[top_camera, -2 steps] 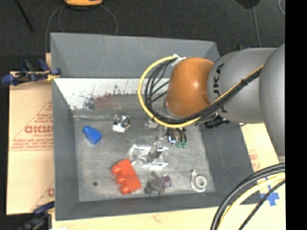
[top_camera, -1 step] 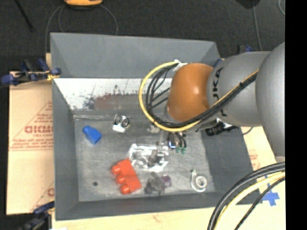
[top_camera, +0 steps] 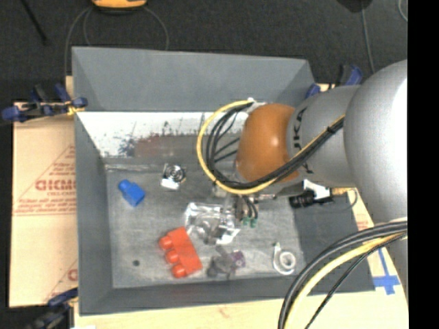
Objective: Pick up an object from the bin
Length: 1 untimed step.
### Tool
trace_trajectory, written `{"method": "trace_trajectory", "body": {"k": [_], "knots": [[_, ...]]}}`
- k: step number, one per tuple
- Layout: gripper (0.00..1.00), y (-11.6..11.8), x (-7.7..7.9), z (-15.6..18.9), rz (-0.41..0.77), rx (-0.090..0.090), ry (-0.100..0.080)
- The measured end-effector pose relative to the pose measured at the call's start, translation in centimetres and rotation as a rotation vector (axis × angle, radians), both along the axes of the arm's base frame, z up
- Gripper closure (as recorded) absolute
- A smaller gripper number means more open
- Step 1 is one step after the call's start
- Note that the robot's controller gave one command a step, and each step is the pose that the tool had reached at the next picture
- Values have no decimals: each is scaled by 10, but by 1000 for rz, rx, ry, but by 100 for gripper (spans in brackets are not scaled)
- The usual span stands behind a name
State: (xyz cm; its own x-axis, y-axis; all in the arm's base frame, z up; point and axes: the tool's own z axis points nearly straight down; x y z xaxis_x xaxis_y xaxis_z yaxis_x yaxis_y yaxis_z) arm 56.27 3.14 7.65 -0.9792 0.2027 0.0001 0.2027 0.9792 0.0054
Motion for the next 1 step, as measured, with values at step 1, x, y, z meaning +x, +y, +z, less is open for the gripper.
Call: {"method": "trace_trajectory", "body": {"k": [1], "knots": [[0, 1, 1, 2, 4, -2, -3]]}}
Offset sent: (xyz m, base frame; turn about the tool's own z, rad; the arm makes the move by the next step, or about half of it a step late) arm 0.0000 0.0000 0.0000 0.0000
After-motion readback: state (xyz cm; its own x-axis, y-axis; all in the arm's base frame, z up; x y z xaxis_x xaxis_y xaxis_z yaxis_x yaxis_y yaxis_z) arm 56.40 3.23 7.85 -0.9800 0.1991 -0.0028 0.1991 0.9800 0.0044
